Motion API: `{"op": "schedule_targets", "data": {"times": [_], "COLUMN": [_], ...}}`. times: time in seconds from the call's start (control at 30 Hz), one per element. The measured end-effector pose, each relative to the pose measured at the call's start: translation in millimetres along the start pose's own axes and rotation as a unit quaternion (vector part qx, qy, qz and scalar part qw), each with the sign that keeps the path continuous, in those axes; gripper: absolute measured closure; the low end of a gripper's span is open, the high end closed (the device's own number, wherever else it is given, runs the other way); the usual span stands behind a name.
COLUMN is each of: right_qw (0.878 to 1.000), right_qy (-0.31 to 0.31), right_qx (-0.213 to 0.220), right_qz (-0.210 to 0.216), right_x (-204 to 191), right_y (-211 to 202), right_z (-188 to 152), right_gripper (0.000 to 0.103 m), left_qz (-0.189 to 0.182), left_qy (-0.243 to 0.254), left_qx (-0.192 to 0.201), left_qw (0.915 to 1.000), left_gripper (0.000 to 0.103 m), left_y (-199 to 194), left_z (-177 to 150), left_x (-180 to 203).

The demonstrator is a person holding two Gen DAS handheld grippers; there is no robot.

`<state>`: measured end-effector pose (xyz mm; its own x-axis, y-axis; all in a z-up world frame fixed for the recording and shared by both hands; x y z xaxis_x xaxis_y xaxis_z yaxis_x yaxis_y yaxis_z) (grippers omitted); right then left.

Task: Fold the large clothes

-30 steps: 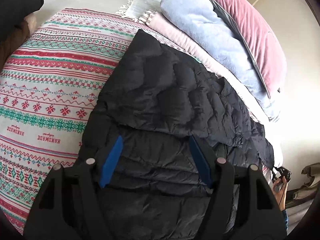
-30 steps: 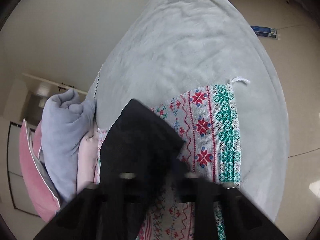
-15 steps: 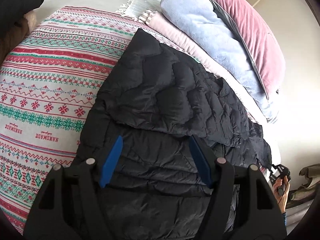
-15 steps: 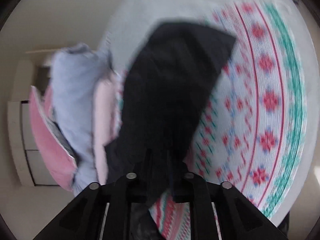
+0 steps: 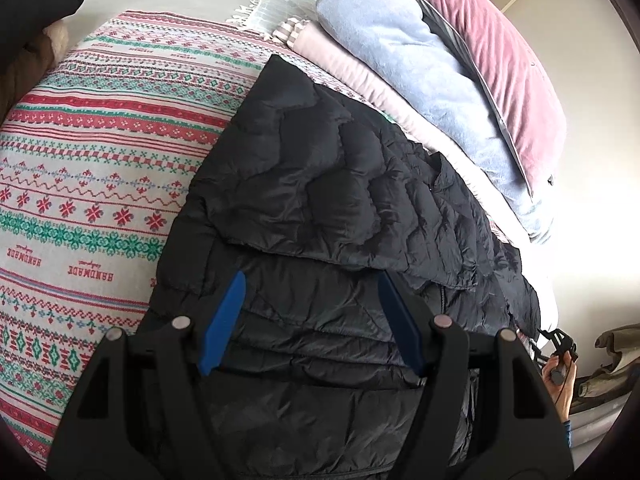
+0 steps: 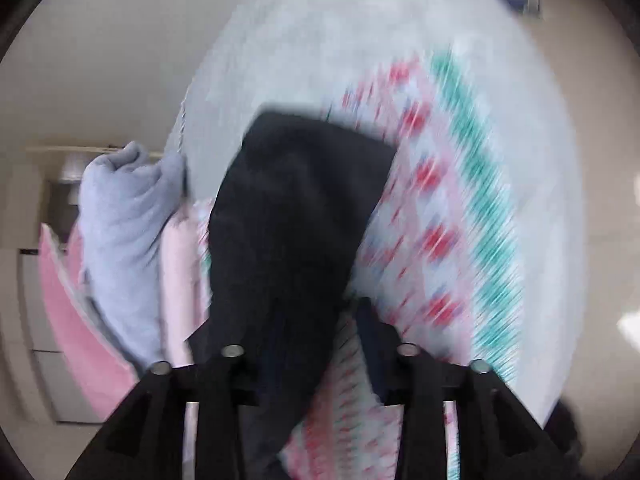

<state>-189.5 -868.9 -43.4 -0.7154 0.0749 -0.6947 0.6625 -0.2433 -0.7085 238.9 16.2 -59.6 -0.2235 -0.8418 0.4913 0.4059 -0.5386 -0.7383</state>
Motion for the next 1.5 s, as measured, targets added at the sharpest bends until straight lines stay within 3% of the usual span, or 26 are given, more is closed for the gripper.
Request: {"op": "schedule_targets", "data": {"times": [0.07, 0.13, 0.23, 0.3, 0.33, 0.37, 0.47, 0.57, 0.73, 0.8, 0.97, 1.1, 1.2, 1.37, 1.5], "right_qw": [1.0, 0.998, 0.997, 0.996, 0.995, 0.994, 0.983, 0.958, 0.895, 0.863, 0.808, 0.777, 0.762, 0.736, 0.718], "right_qy": [0.002, 0.025, -0.017, -0.048, -0.05, -0.051, -0.104, -0.195, -0.36, -0.427, -0.534, -0.59, -0.612, -0.647, -0.67], "right_qx": [0.017, 0.024, 0.049, 0.055, 0.057, 0.064, 0.11, 0.142, 0.152, 0.138, 0.077, 0.009, -0.035, -0.085, -0.11], "right_qz": [0.008, 0.05, 0.061, 0.059, 0.063, 0.071, 0.099, 0.153, 0.215, 0.232, 0.238, 0.219, 0.21, 0.182, 0.153], "right_x": [8.0, 14.4, 0.5, -15.2, -20.0, -25.8, -64.9, -129.6, -225.6, -258.0, -291.3, -292.0, -290.2, -280.2, -269.6], "right_y": [-0.3, 8.0, 14.3, 17.4, 16.8, 13.2, -17.1, -51.4, -82.8, -81.5, -51.5, -8.9, 15.6, 54.4, 80.4], "right_z": [7.7, 11.3, 16.6, 17.2, 16.9, 17.0, 9.4, -22.1, -127.2, -186.2, -306.7, -389.7, -439.8, -508.7, -540.2], "right_gripper": [0.058, 0.058, 0.058, 0.067, 0.089, 0.094, 0.095, 0.095, 0.095, 0.095, 0.095, 0.095, 0.095, 0.095, 0.094], "left_qz": [0.002, 0.003, 0.004, 0.004, 0.005, 0.006, 0.01, 0.01, 0.011, 0.012, 0.018, 0.042, 0.038, 0.037, 0.038], "left_qy": [0.003, 0.006, 0.01, 0.013, 0.013, 0.014, 0.006, -0.001, 0.001, 0.003, 0.006, 0.004, -0.012, -0.019, -0.025], "left_qx": [-0.003, -0.006, -0.01, -0.01, -0.01, -0.008, -0.003, -0.004, -0.006, -0.007, -0.005, 0.002, -0.002, 0.001, 0.001], "left_qw": [1.0, 1.0, 0.9999, 0.9999, 0.9999, 0.9999, 0.9999, 0.9999, 0.9999, 0.9999, 0.9998, 0.9991, 0.9992, 0.9991, 0.999], "left_gripper": [0.033, 0.033, 0.033, 0.033, 0.033, 0.033, 0.033, 0.033, 0.033, 0.033, 0.033, 0.033, 0.033, 0.033, 0.033], "left_y": [1.9, 4.1, 6.9, 7.1, 6.9, 6.4, 6.0, 7.6, 9.8, 10.2, 10.0, 9.5, 11.0, 7.8, 6.4], "left_z": [-1.2, -3.1, -5.9, -7.3, -7.1, -6.6, -3.0, -2.3, -3.8, -3.5, -1.5, 3.1, 6.0, 9.7, 11.0], "left_x": [0.8, 2.5, 5.7, 6.7, 6.7, 6.2, 2.1, -0.6, -0.3, -0.7, -4.0, -19.2, -29.3, -40.2, -46.0]}}
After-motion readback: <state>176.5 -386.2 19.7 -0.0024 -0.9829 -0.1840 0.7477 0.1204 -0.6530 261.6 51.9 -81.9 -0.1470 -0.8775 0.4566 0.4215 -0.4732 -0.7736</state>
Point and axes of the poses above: each gripper's, at about its wrist camera, not at the fingertips, and y roughly the way its jaws point, x to its right, z to its top, the point moved 4 cm from there along y, roughly the way its jaws point, and after that the axes turned 1 degree about x, right-handed, at the moved point
